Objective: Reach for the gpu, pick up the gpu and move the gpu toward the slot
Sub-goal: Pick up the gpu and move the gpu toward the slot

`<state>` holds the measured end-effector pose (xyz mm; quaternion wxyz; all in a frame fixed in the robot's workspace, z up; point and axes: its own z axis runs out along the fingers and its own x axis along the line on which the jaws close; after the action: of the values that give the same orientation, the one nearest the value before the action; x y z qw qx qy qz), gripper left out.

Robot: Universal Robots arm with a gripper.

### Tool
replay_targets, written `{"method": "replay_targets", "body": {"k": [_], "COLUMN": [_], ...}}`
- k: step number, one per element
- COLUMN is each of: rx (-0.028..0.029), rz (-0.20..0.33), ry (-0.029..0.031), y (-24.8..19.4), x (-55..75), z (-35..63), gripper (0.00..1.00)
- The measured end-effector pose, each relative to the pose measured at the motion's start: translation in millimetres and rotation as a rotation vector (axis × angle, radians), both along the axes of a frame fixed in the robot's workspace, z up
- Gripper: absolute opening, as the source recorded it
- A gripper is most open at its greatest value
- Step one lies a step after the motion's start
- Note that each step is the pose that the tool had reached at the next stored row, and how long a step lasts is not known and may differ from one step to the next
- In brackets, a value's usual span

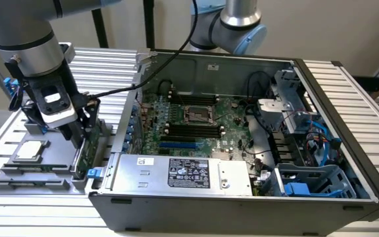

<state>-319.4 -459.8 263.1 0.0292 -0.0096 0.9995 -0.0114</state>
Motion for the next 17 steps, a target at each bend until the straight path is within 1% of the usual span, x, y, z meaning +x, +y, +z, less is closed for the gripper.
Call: {"method": "replay_targets", "body": {"k": [8, 13, 17], "rx": [0.0, -0.0001, -0.0017], "rz": [0.0, 0.0, -0.006], "ry": [-0.0034, -0.0033, -0.0032], "y": [0.0, 0.0, 0.0], "x": [0.8, 2.1, 2.3], "z": [-13.5, -16.3, -17.7], "gripper": [0.48, 0.48, 0.48]}}
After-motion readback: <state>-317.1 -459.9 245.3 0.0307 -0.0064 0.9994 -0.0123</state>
